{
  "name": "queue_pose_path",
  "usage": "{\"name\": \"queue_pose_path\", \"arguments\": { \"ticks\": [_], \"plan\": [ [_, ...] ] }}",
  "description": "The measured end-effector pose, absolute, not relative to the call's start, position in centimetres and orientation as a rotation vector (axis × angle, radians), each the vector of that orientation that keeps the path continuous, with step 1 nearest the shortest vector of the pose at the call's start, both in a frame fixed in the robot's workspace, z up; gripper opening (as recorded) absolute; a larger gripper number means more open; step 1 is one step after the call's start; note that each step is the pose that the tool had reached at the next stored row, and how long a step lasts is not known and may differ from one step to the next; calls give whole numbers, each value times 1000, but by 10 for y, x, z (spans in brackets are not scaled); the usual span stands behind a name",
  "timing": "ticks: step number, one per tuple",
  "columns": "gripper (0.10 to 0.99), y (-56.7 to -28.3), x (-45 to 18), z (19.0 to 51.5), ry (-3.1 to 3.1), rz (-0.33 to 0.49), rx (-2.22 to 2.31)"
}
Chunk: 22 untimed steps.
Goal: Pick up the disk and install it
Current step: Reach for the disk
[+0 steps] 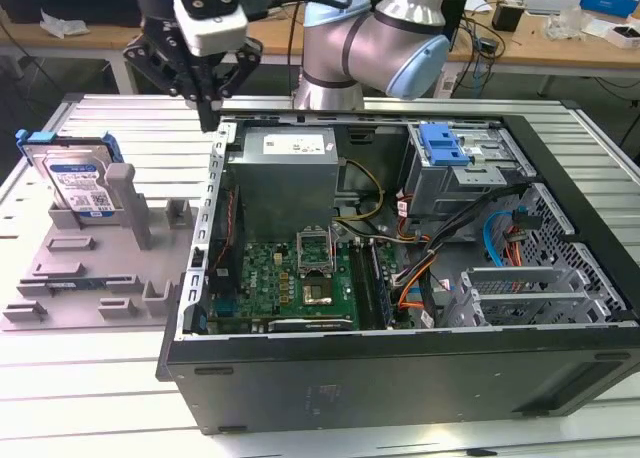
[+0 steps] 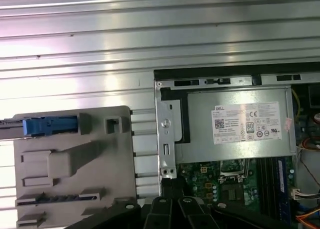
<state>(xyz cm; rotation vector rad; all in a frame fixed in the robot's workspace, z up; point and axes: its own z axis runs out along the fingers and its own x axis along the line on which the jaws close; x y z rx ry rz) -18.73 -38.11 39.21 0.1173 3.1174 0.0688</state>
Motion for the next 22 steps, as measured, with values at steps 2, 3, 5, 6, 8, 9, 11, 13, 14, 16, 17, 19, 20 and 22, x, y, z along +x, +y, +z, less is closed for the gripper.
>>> {"name": "queue_pose_path", "arguments": {
  "ticks": [2,3,5,6,8,9,11,13,14,16,17,19,20,22],
  "plan": [
    [106,-379,-196,392,3118,69,117],
    [106,-377,-200,392,3118,69,117],
    [106,-374,-210,392,3118,69,117],
    [106,-372,-213,392,3118,69,117],
    [106,-369,-222,391,3119,69,117],
    [106,-366,-228,391,3119,69,117],
    [106,-363,-236,391,3120,69,118],
    [106,-358,-248,391,3121,69,117],
    [106,-356,-253,391,3121,69,118],
    [106,-353,-260,391,3122,69,117],
    [106,-352,-264,390,3122,69,118],
    [106,-348,-272,390,3122,69,117],
    [106,-347,-275,390,3123,69,117],
    [106,-344,-282,390,3123,69,118]
  ]
}}
